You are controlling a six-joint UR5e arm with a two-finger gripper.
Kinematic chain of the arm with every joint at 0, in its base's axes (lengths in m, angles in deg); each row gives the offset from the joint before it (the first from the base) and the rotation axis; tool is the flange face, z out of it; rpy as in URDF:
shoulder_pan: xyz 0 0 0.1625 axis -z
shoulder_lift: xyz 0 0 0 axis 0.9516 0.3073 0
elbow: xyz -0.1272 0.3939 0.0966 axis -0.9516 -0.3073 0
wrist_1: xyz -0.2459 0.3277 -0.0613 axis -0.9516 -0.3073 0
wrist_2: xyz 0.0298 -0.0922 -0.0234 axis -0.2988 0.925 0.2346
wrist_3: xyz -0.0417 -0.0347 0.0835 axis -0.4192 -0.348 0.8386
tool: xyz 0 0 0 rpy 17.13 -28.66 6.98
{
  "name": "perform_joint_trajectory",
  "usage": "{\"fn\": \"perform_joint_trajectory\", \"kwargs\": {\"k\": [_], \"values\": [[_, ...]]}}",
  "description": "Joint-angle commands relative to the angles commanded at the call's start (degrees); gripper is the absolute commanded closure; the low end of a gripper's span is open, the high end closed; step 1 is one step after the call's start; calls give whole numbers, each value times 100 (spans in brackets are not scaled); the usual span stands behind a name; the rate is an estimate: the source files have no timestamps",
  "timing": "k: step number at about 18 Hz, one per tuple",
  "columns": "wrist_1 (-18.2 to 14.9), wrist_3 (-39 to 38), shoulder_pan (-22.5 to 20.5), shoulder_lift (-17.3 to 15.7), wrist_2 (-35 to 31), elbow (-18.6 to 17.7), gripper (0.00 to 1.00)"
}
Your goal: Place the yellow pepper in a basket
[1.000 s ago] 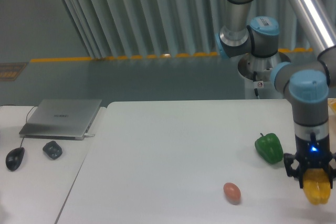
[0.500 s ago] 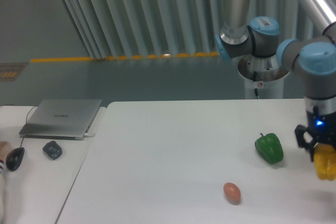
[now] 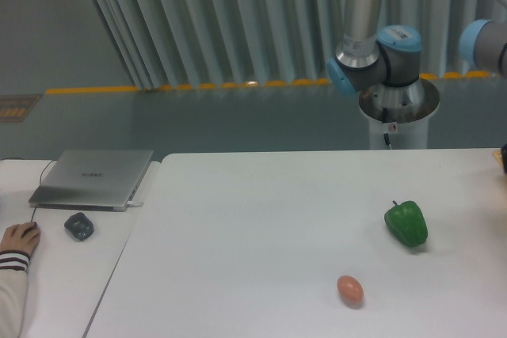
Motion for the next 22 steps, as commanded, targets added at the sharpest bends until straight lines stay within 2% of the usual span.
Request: {"fn": "perform_joint_trajectory", "kwargs": {"k": [1,4,6,9,14,19,22], "values": [[-18,397,-132,-9,0,9,56],[-10,795,-379,-9,9,0,56],[43,1417,-642,52,35,9,56],[52,1867,-915,184,70,61,56],[359,2571,-1258,386,88,70,56],[465,3379,-1635,536,561,79,56],[552,3608,-1733,606,650,79,54]]}}
